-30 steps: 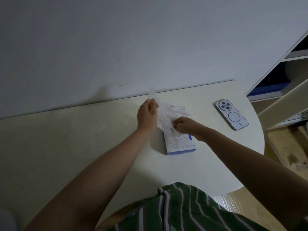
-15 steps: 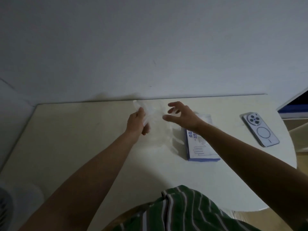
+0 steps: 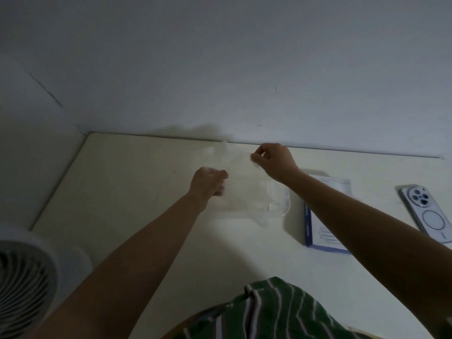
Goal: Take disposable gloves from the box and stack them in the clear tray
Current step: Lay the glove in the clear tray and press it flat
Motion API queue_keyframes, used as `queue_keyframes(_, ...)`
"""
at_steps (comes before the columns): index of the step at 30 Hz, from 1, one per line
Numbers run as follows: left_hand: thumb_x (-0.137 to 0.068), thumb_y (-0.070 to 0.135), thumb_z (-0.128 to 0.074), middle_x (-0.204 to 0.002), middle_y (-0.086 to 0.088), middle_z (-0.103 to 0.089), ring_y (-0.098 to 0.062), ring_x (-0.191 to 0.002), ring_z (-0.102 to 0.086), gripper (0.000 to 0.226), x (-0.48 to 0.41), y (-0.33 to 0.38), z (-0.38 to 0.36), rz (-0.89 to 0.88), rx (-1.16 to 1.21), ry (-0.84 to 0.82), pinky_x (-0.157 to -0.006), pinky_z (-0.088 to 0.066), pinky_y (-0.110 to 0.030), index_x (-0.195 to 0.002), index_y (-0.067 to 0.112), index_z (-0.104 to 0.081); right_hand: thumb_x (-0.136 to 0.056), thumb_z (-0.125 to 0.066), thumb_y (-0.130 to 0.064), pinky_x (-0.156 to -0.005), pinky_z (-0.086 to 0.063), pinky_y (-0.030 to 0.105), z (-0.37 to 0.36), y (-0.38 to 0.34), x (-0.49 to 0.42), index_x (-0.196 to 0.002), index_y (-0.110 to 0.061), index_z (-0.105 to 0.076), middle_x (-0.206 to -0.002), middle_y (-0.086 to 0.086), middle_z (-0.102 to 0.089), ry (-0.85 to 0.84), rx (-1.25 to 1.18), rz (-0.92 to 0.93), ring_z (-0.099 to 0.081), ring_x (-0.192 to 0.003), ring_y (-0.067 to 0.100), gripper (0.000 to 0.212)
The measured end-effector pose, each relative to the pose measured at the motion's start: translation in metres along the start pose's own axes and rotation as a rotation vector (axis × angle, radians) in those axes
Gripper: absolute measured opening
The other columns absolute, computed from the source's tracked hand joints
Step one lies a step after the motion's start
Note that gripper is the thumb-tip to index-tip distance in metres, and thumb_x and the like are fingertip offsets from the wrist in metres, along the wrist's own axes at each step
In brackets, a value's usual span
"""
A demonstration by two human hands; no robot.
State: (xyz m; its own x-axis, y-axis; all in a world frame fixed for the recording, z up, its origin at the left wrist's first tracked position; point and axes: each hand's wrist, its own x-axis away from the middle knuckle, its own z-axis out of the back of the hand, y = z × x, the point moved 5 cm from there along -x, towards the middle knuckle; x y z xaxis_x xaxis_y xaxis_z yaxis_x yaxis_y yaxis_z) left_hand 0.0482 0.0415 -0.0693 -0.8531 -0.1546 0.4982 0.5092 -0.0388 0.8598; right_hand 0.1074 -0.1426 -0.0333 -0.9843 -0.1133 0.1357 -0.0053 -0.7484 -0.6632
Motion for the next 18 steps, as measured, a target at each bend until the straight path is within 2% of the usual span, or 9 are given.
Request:
queue_keyframes(3, -0.094, 0.018, -0.058, -0.068, -0.007, -0.057, -0.019, -0.056, -0.051, 0.016, -0.005, -0.003, 0.002, 0.056, 0.042, 0.012, -0.053, -0.045, -0.027, -0.081, 0.009, -0.056, -0.088, -0.067, -0.03, -0.069, -0.042, 0.026, -0.012, -0.007, -0.007, -0.084, -0.015, -0.069, -0.076, 0.0, -0.061, -0.156, 0.098, 0.032, -0.056, -0.074, 0.016, 0.015)
queue_keyframes(5, -0.097, 0.012, -0.048, -0.068, -0.01, -0.057, -0.02, -0.052, -0.05, 0.017, -0.009, -0.007, 0.004, 0.072, -0.041, 0.058, -0.048, -0.043, -0.025, -0.082, 0.003, -0.052, -0.089, -0.065, -0.029, -0.075, -0.046, 0.028, -0.016, -0.009, -0.01, -0.092, -0.014, -0.07, -0.085, 0.003, -0.064, -0.196, 0.163, 0.027, -0.061, -0.086, 0.02, 0.016)
queue_keyframes(7, -0.098, 0.009, -0.039, -0.075, -0.015, -0.059, -0.025, -0.054, -0.054, 0.013, -0.012, -0.01, 0.001, 0.042, -0.243, 0.104, -0.049, -0.043, -0.026, -0.091, 0.003, -0.048, -0.091, -0.062, -0.028, -0.084, -0.048, 0.033, -0.011, -0.015, -0.01, -0.105, -0.014, -0.068, -0.099, 0.007, -0.065, -0.082, 0.187, 0.065, -0.061, -0.099, 0.025, 0.021)
queue_keyframes(9, -0.099, 0.01, -0.039, -0.094, -0.02, -0.064, -0.035, -0.078, -0.066, 0.011, -0.012, -0.011, -0.004, 0.007, -0.465, 0.13, -0.066, -0.055, -0.037, -0.103, 0.001, -0.045, -0.09, -0.063, -0.022, -0.089, -0.044, 0.037, 0.004, -0.031, -0.002, -0.111, -0.014, -0.066, -0.111, 0.009, -0.059, 0.199, 0.206, 0.238, -0.054, -0.106, 0.025, 0.023)
queue_keyframes(11, -0.098, 0.007, -0.041, -0.105, -0.021, -0.065, -0.041, -0.095, -0.066, 0.021, -0.015, -0.014, -0.007, -0.003, -0.615, 0.149, -0.084, -0.055, -0.047, -0.116, -0.002, -0.042, -0.086, -0.061, -0.014, -0.084, -0.041, 0.03, 0.015, -0.049, 0.017, -0.101, -0.015, -0.067, -0.105, 0.005, -0.057, 0.408, 0.108, 0.46, -0.051, -0.099, 0.018, 0.017)
queue_keyframes(12, -0.097, 0.006, -0.041, -0.106, -0.022, -0.065, -0.041, -0.097, -0.066, 0.024, -0.015, -0.014, -0.007, 0.015, -0.63, 0.155, -0.085, -0.055, -0.049, -0.12, -0.002, -0.04, -0.084, -0.059, -0.011, -0.079, -0.041, 0.026, 0.012, -0.054, 0.023, -0.095, -0.016, -0.068, -0.098, 0.002, -0.057, 0.385, 0.043, 0.531, -0.052, -0.091, 0.013, 0.015)
queue_keyframes(13, -0.096, 0.004, -0.042, -0.105, -0.022, -0.065, -0.041, -0.096, -0.066, 0.026, -0.016, -0.017, -0.007, 0.039, -0.641, 0.157, -0.085, -0.055, -0.049, -0.121, -0.001, -0.038, -0.082, -0.058, -0.008, -0.075, -0.043, 0.024, 0.004, -0.056, 0.026, -0.091, -0.017, -0.068, -0.091, -0.001, -0.057, 0.281, -0.007, 0.553, -0.052, -0.082, 0.009, 0.016)
queue_keyframes(15, -0.095, 0.003, -0.046, -0.105, -0.021, -0.066, -0.039, -0.094, -0.067, 0.03, -0.019, -0.02, -0.008, 0.079, -0.708, 0.13, -0.083, -0.056, -0.046, -0.122, 0.0, -0.035, -0.084, -0.058, -0.005, -0.074, -0.049, 0.028, -0.024, -0.047, 0.025, -0.094, -0.018, -0.07, -0.088, -0.002, -0.06, -0.039, 0.011, 0.423, -0.055, -0.073, 0.01, 0.02)
queue_keyframes(18, -0.096, 0.002, -0.047, -0.115, -0.023, -0.062, -0.036, -0.095, -0.067, 0.046, -0.023, -0.025, -0.004, 0.13, -0.688, 0.122, -0.08, -0.058, -0.044, -0.137, -0.001, -0.028, -0.091, -0.061, -0.013, -0.095, -0.047, 0.034, -0.066, -0.007, 0.021, -0.127, -0.018, -0.058, -0.113, 0.008, -0.064, -0.422, 0.272, 0.124, -0.06, -0.102, 0.022, 0.036)
